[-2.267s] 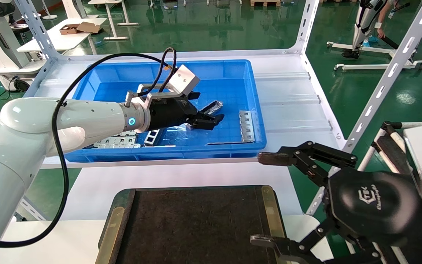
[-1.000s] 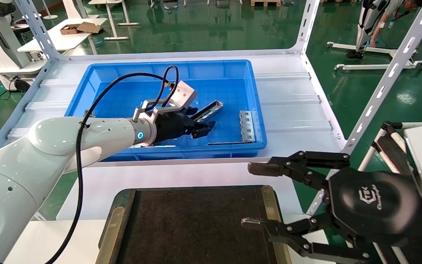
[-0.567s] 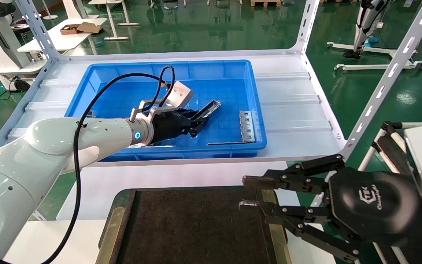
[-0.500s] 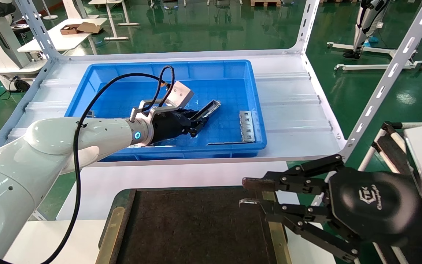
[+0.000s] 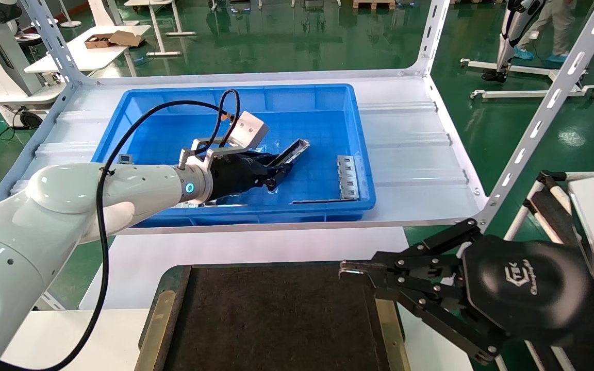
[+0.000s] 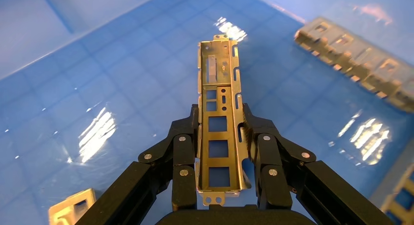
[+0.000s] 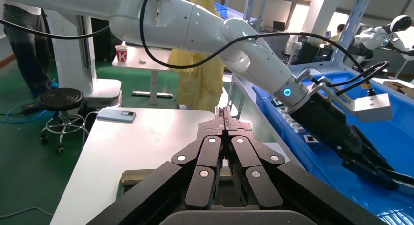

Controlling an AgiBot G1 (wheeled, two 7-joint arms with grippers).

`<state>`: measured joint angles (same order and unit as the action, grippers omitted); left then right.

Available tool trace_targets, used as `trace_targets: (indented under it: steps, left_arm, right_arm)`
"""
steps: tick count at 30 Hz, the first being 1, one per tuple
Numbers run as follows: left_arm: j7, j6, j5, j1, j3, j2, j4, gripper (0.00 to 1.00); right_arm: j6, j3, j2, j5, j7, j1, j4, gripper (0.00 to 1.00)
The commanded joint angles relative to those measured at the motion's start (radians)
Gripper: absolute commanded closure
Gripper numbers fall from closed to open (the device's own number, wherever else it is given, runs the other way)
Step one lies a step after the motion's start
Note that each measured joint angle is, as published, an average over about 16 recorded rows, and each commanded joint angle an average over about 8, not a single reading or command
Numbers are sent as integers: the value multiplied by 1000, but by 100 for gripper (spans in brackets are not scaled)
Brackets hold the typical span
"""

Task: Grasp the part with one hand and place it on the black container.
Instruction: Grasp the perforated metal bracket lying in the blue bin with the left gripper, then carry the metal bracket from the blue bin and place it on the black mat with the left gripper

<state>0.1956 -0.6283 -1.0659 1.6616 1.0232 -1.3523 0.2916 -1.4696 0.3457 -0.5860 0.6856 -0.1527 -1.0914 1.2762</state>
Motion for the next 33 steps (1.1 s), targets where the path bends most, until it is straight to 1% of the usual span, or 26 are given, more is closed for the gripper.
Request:
trace_targets:
  steps: [1, 7, 12, 21, 27, 33]
  left_arm:
    - [-1, -12, 17, 4, -3, 2, -1, 100]
    - [-53, -117, 81, 42, -38, 19, -14, 100]
    - [-98, -246, 132, 76, -70, 47, -30, 100]
    - [-126, -523, 198, 111, -106, 156, -20, 100]
    - [-130, -667, 223, 95, -115, 250, 55, 100]
    - [-99, -768, 259, 40, -126, 368, 225, 100]
  right_arm:
    - [0, 0, 0, 0, 0, 0, 0, 100]
    - [0, 0, 0, 0, 0, 0, 0, 100]
    - [0, 0, 0, 0, 0, 0, 0, 100]
    - [0, 0, 0, 0, 0, 0, 0, 100]
    - [0, 1, 0, 0, 0, 0, 0, 100]
    - [0, 1, 0, 0, 0, 0, 0, 100]
